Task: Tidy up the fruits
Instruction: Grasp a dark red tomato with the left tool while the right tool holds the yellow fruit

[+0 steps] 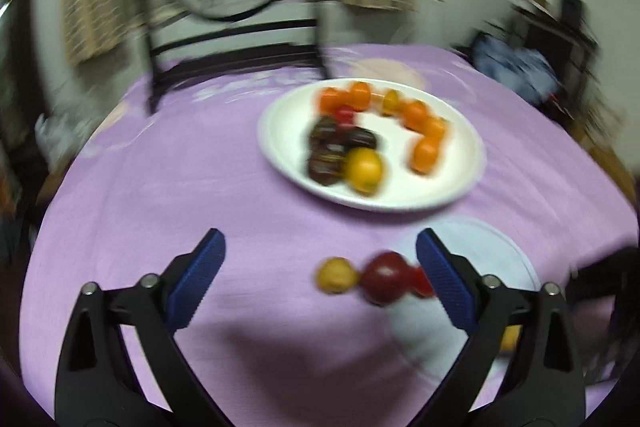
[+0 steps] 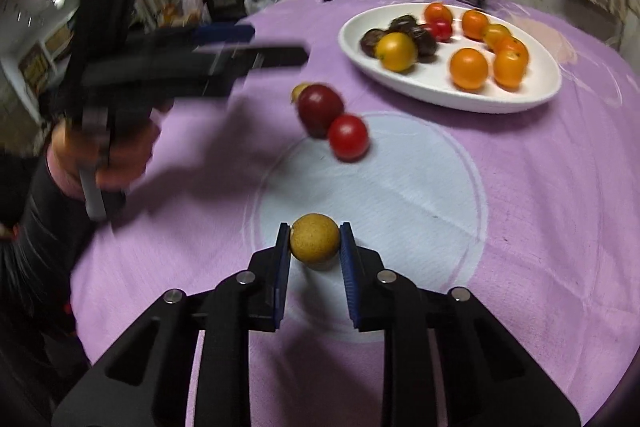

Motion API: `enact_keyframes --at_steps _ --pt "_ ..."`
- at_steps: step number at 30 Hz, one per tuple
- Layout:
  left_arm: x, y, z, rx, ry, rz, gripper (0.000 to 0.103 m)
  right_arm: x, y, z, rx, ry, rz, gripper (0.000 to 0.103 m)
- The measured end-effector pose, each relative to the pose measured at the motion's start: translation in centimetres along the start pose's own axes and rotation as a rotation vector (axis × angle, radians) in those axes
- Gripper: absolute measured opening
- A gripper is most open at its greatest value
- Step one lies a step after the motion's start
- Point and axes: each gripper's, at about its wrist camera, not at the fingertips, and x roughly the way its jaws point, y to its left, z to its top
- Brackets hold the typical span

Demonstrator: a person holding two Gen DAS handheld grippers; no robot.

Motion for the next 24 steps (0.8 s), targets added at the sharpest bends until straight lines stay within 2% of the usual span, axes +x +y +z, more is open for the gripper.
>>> enact_keyframes --at_steps 1,2,3,4,5,7,14,18,24 --pt "0.0 -0.7 -0.2 0.043 0.002 -0.034 0.082 -0.1 -0.4 0.0 0.021 -0.002 0.004 0.025" --pt "0.0 -1.2 -0.3 0.069 0.008 -0.061 0.067 -0.2 -0.7 0.0 0.038 -0.002 0.002 0.025" --pt "0.1 -1.7 -0.6 0.103 0.016 -0.092 0.059 -0.2 -0.9 0.0 0.048 -0.001 -0.001 0.025" --pt "0.2 -2.0 -0.7 0.121 0.021 -0.100 0.047 -0.3 -1.1 0.0 0.060 0.000 0.001 0.025" --pt "0.4 -2.2 -0.8 0.137 0.028 -0.105 0.040 -0.2 -1.2 0.1 0.069 0.002 0.004 0.025" --pt "0.7 -2.4 -1.1 0.166 0.042 -0.115 0.035 -0.3 -1.2 0.0 0.080 0.007 0.015 0.025" --pt "1.0 -3.5 -2.0 0.248 0.055 -0.127 0.035 -0.5 -1.3 0.0 0.083 0.000 0.014 0.025" --pt "1.8 -3.7 -2.2 0.288 0.063 -0.097 0.035 -0.4 -1.4 0.0 0.083 0.001 0.014 0.025" --pt "2.3 -4.3 -2.2 0.339 0.050 -0.090 0.046 -0.3 -1.6 0.0 0.092 0.005 0.007 0.025"
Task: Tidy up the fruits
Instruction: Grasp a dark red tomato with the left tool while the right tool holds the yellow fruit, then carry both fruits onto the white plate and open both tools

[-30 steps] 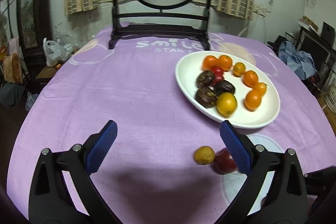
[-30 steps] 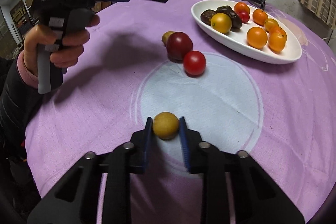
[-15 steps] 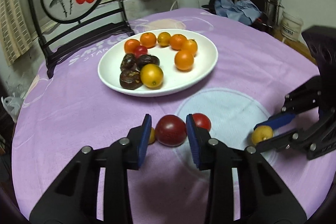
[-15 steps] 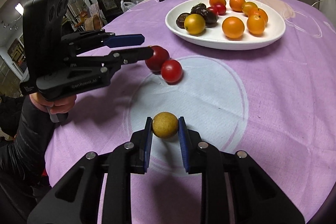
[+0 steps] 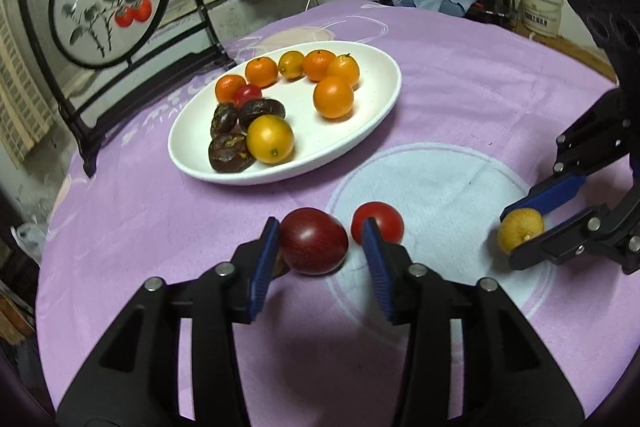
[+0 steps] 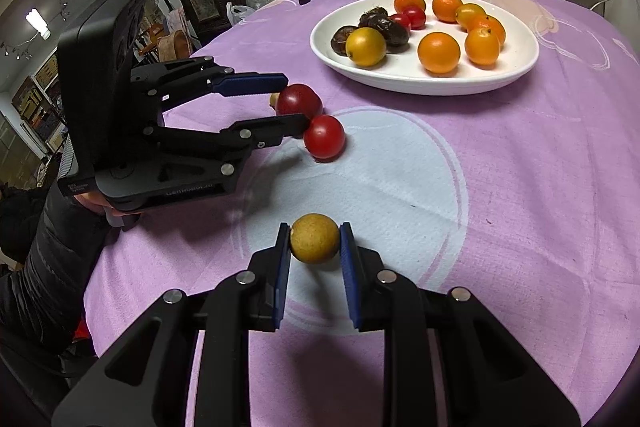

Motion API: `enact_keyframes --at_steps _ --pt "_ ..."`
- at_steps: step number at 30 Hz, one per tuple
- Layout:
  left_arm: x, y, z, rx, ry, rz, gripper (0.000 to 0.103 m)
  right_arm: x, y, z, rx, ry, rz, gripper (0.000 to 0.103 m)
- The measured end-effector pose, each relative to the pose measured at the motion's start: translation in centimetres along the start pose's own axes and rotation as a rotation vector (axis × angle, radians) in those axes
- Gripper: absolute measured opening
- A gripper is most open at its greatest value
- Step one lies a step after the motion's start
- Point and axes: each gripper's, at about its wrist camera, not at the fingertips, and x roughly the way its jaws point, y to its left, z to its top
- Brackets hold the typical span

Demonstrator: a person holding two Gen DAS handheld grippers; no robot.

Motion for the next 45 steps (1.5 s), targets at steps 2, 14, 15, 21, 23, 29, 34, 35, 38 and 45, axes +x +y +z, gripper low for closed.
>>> enact_keyframes --at_steps 2,14,15,21,23,29,34,35,38,45 --pt "0.1 0.1 0.2 0.006 -0.003 -0.017 0.049 0.0 -0.1 0.0 0.004 0.000 -0.003 0.025" --pt "0.8 1.2 0.8 0.179 0.081 -0.123 0.040 0.2 -0.3 0.0 0.018 0.012 -0.009 0.025" --pt "0.6 1.0 0.7 0.217 0.089 -0.129 0.040 0.2 -0.3 0.0 0.018 0.013 -0.010 0.025" --pt "0.9 0.8 0.4 0.300 0.134 -0.144 0.040 0.3 -0.4 0.1 0.023 0.014 -0.013 0.025" --pt "1.6 0.8 0.7 0.305 0.151 -0.149 0.040 0.4 -0.4 0.0 0.026 0.017 -0.015 0.025" --pt "2.4 0.6 1.3 0.241 0.156 -0.152 0.039 0.0 -0.8 0.1 0.041 0.004 -0.006 0.025" --pt "1.3 0.9 0.6 0.089 0.123 -0.136 0.039 -0.7 -0.9 0.3 0.046 -0.024 0.002 0.025" --pt "1.0 0.9 0.3 0.063 0.117 -0.133 0.039 -0.8 -0.8 0.3 0.045 -0.029 0.005 0.025" --pt "-0.7 0.6 -0.6 0.000 0.081 -0.113 0.039 -1.1 -0.5 0.4 0.030 -0.047 0.014 0.025" --pt "-5.5 1.7 -0.6 -0.191 -0.092 -0.153 0.039 -2.3 -1.0 2.0 0.031 -0.217 -0.041 0.025"
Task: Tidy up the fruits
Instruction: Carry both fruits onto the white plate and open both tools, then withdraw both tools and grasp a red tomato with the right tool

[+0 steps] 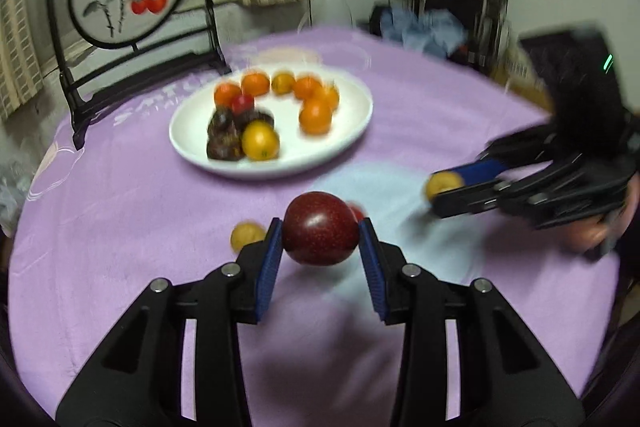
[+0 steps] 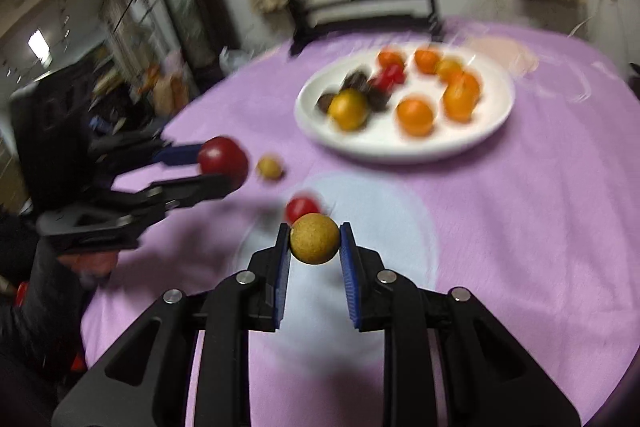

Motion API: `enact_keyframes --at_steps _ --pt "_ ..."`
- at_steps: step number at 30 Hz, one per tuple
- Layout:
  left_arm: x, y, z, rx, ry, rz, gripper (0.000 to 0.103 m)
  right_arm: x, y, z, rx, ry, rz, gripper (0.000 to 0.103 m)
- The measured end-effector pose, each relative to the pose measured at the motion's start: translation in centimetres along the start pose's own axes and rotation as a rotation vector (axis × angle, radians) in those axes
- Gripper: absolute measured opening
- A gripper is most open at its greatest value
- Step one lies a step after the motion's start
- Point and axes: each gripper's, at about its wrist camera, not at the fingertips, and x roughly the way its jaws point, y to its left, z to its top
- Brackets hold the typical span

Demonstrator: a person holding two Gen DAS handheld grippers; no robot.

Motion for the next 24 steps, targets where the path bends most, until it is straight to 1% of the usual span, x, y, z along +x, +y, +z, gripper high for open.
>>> enact_keyframes --at_steps 1,2,4,7,9,10,11,14,15,16,17,18,19,20,22,24 --pt "0.0 0.5 0.9 -0.035 -0.024 -0.013 0.039 0.1 -0.7 0.9 0.036 -0.049 -0.038 0.025" --pt "0.1 1.0 1.7 -0.066 -0.042 -0.022 0.039 0.2 -1.1 1.5 0.058 -0.077 -0.059 0.025" --pt "1.3 2.4 4.0 -0.137 -0.067 0.008 0.039 0.8 -2.2 3.2 0.097 -0.140 -0.100 0.025" --pt "3.8 4.5 6.7 -0.218 -0.085 0.057 0.039 2.2 -3.2 5.5 0.125 -0.196 -0.127 0.025" --pt "5.5 6.1 7.9 -0.284 -0.085 0.081 0.039 3.7 -3.8 6.9 0.128 -0.202 -0.155 0.025" --pt "6.7 7.2 8.5 -0.330 -0.076 0.081 0.039 4.4 -4.2 7.4 0.129 -0.198 -0.159 0.025" --pt "7.5 7.8 8.7 -0.351 -0.065 0.078 0.039 5.1 -4.4 7.7 0.130 -0.191 -0.162 0.025" --pt "8.7 8.5 8.9 -0.366 -0.055 0.095 0.039 6.5 -5.2 8.8 0.129 -0.177 -0.161 0.025" --pt "9.0 8.6 8.9 -0.362 -0.053 0.105 0.039 6.7 -5.3 8.9 0.128 -0.176 -0.162 0.028" --pt "9.2 8.7 9.0 -0.361 -0.051 0.121 0.040 6.9 -5.3 9.2 0.125 -0.173 -0.168 0.038" --pt "9.3 8.8 9.0 -0.367 -0.054 0.146 0.050 7.0 -5.4 9.3 0.125 -0.166 -0.182 0.046" --pt "9.1 9.0 8.9 -0.378 -0.059 0.173 0.064 6.9 -5.4 9.3 0.127 -0.160 -0.198 0.060" --pt "8.7 9.2 8.8 -0.395 -0.067 0.207 0.087 6.5 -5.2 9.1 0.129 -0.158 -0.208 0.062" --pt "7.8 9.2 8.6 -0.409 -0.088 0.232 0.091 6.1 -5.0 8.9 0.126 -0.161 -0.206 0.062" --pt "6.5 9.3 8.3 -0.424 -0.098 0.230 0.093 5.3 -4.1 8.5 0.111 -0.154 -0.198 0.062" --pt "4.8 9.3 7.9 -0.454 -0.110 0.234 0.098 4.8 -2.8 7.9 0.093 -0.138 -0.165 0.062"
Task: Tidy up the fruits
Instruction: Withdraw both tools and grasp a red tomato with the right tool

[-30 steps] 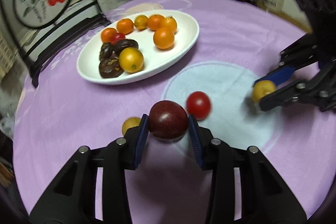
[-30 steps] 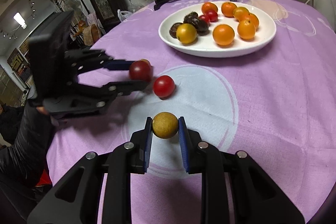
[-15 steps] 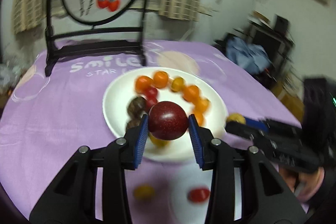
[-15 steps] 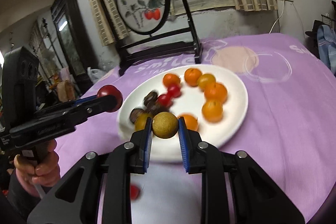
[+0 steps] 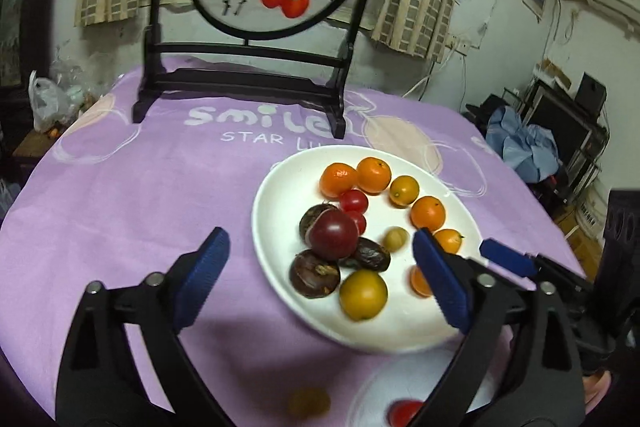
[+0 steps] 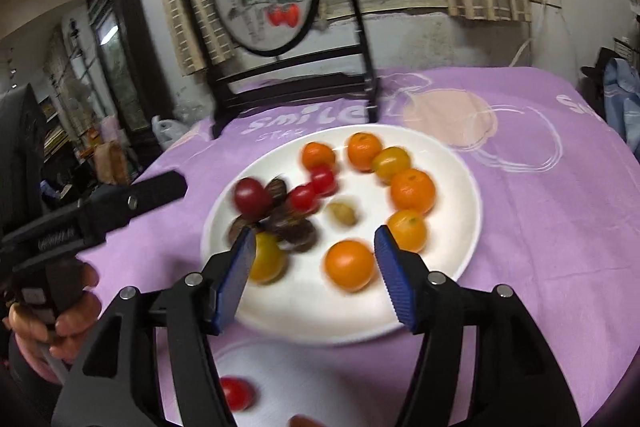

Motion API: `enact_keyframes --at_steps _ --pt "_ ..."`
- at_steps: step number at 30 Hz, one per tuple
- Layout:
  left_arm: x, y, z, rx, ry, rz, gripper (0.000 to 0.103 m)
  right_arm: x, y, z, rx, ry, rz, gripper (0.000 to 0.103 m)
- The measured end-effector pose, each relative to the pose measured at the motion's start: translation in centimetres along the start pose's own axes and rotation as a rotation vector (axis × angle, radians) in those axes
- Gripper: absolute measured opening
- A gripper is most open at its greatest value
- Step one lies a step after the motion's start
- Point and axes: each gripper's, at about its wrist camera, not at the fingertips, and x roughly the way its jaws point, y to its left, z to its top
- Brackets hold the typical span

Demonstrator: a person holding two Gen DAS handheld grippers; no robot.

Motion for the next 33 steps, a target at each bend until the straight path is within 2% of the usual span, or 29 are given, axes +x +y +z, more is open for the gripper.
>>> enact_keyframes --at_steps 3,6,11,13,19,26,27,28,33 --pt "-1.8 0.9 -0.9 -0.020 -0.040 0.056 0.101 -0.3 1.6 -1.3 -0.029 0.057 0.053 0.063" --pt "-2.8 2.2 -1.9 -0.047 -0.028 0.121 0.101 -0.6 3.5 -3.3 -0.092 0.101 0.112 0.063" --pt "-4.0 3.5 -3.4 -0.064 -0.010 0.162 0.101 -0.6 6.1 -6.1 -0.209 0.168 0.084 0.063" --pt "-4.4 3.4 -3.8 -0.037 -0.022 0.212 0.101 -0.2 6.3 -6.6 -0.221 0.196 0.088 0.063" --pt "-4.4 3.1 -4.1 -0.015 -0.010 0.224 0.101 0.7 6.3 -7.1 -0.245 0.238 0.036 0.063" --pt "-4.1 2.6 -4.3 0.030 -0.006 0.263 0.101 1.7 6.5 -7.8 -0.278 0.291 0.028 0.042" --pt "-4.1 2.6 -4.3 0.033 -0.009 0.265 0.101 1.8 6.6 -7.9 -0.282 0.296 0.025 0.034" --pt "-4.1 2.6 -4.3 0.035 -0.010 0.266 0.101 1.9 6.6 -8.1 -0.285 0.305 0.019 0.031" --pt "-4.1 2.7 -4.3 0.032 -0.006 0.262 0.101 1.0 5.6 -7.2 -0.222 0.278 0.039 0.030"
